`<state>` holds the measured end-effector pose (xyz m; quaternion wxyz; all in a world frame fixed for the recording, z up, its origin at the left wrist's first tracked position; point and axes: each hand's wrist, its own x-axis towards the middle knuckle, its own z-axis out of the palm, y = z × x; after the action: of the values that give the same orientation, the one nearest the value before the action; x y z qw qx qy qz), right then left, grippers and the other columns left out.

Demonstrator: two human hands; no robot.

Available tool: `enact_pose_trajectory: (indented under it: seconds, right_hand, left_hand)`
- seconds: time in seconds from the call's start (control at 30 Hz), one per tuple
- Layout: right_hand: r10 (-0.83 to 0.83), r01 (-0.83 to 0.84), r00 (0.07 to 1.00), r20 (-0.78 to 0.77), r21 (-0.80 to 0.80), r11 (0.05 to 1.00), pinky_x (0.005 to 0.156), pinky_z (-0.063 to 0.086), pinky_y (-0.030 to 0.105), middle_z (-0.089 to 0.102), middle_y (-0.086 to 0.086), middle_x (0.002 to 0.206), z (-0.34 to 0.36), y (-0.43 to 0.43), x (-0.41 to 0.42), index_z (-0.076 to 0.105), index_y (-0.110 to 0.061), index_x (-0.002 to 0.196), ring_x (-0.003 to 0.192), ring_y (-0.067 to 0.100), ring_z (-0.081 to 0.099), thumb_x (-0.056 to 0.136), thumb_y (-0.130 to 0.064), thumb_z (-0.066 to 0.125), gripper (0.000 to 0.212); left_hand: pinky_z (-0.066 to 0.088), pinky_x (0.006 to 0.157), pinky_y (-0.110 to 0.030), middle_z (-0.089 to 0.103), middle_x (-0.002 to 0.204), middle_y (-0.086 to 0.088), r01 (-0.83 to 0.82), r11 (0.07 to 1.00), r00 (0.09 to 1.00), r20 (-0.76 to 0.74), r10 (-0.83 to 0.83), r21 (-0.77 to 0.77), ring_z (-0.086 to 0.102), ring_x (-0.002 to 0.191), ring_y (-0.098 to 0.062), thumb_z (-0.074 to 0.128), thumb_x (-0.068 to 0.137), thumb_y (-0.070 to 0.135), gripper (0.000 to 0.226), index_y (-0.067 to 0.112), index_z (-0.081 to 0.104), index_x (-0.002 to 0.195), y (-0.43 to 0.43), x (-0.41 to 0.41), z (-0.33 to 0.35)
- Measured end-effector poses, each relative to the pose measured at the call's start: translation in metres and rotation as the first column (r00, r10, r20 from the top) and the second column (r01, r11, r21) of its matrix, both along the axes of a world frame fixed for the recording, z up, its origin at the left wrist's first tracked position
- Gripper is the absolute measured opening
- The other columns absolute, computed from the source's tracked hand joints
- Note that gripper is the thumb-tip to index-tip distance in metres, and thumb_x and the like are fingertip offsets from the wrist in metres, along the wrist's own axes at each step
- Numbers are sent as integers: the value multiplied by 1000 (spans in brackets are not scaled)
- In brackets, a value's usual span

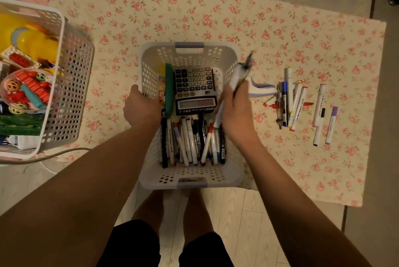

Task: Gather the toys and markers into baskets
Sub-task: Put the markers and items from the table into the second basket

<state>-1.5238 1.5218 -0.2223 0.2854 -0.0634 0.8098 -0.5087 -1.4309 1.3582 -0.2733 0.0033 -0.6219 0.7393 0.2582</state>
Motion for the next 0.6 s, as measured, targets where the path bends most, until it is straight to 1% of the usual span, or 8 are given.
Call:
enact_pose_trajectory:
  seconds: [0.03, 0.07, 0.17, 0.23, 0.33, 0.43, 0.5, 0.6]
  right_hand:
    - [45, -47, 998, 44, 37, 998, 53, 54, 44, 54, 4, 76, -7, -6, 9, 39, -14, 117, 59, 15, 56, 105, -29, 32, 20]
    - [96, -102, 993, 73, 87, 991, 53, 52, 49, 55, 6, 75, -17, -10, 17, 39, -13, 115, 60, 20, 56, 105, -29, 32, 21]
    - [186, -219, 966, 180, 185, 958, 48, 40, 36, 54, 6, 72, -47, -13, 43, 39, -8, 110, 59, 21, 51, 105, -23, 34, 16]
    - [207, -258, 951, 228, 224, 940, 53, 38, 32, 53, 7, 79, -63, -11, 60, 38, -11, 103, 65, 19, 51, 104, -20, 37, 10]
    - [210, -265, 956, 204, 296, 918, 55, 38, 25, 57, 8, 89, -82, -6, 79, 45, -10, 105, 71, 17, 54, 102, -20, 43, 11]
    - [167, -226, 968, 186, 366, 903, 56, 34, 18, 56, 5, 89, -97, 0, 93, 56, -8, 101, 76, 15, 54, 99, -24, 52, 17]
    - [156, -221, 969, 190, 399, 890, 63, 40, 18, 59, 6, 94, -107, 3, 99, 61, -9, 98, 83, 17, 58, 97, -27, 56, 19]
    - [152, -222, 971, 185, 459, 860, 79, 51, 27, 63, 7, 104, -113, 5, 106, 66, -9, 106, 95, 20, 63, 94, -23, 60, 19]
  left_hand:
    - [42, 65, -35, 64, 97, -17, 2, 1000, 1000, -3, -2, 3, 61, 86, -34, 48, 83, 11, 19, 5, 54, 100, 0, 0, 1]
    - [42, 65, -34, 64, 96, -16, 3, 1000, 1000, -7, -3, 5, 60, 84, -33, 48, 83, 11, 17, 6, 53, 98, 0, 0, 1]
    - [42, 63, -34, 64, 93, -15, 3, 1000, 1000, -12, -2, 13, 59, 80, -31, 48, 83, 13, 13, 7, 52, 94, 0, 0, 0]
    - [44, 64, -35, 64, 93, -16, 4, 1000, 1000, -13, -4, 12, 60, 82, -33, 48, 83, 14, 14, 5, 52, 94, 0, 1, -1]
    - [45, 67, -37, 63, 96, -17, -1, 1000, 1000, -4, 1, 16, 60, 86, -35, 49, 83, 15, 18, 5, 53, 96, -1, 1, -2]
    - [43, 68, -36, 63, 99, -18, 0, 1000, 1000, 3, 0, 10, 60, 89, -35, 49, 83, 14, 19, 4, 53, 99, -1, 1, -2]
    - [43, 68, -36, 63, 101, -18, 1, 1000, 1000, 3, -1, 7, 60, 91, -35, 49, 84, 14, 20, 4, 53, 101, -2, 1, -3]
    - [42, 67, -35, 62, 101, -18, -8, 1000, 1000, -6, 8, 10, 60, 91, -34, 48, 83, 12, 20, 4, 53, 101, -2, 1, -5]
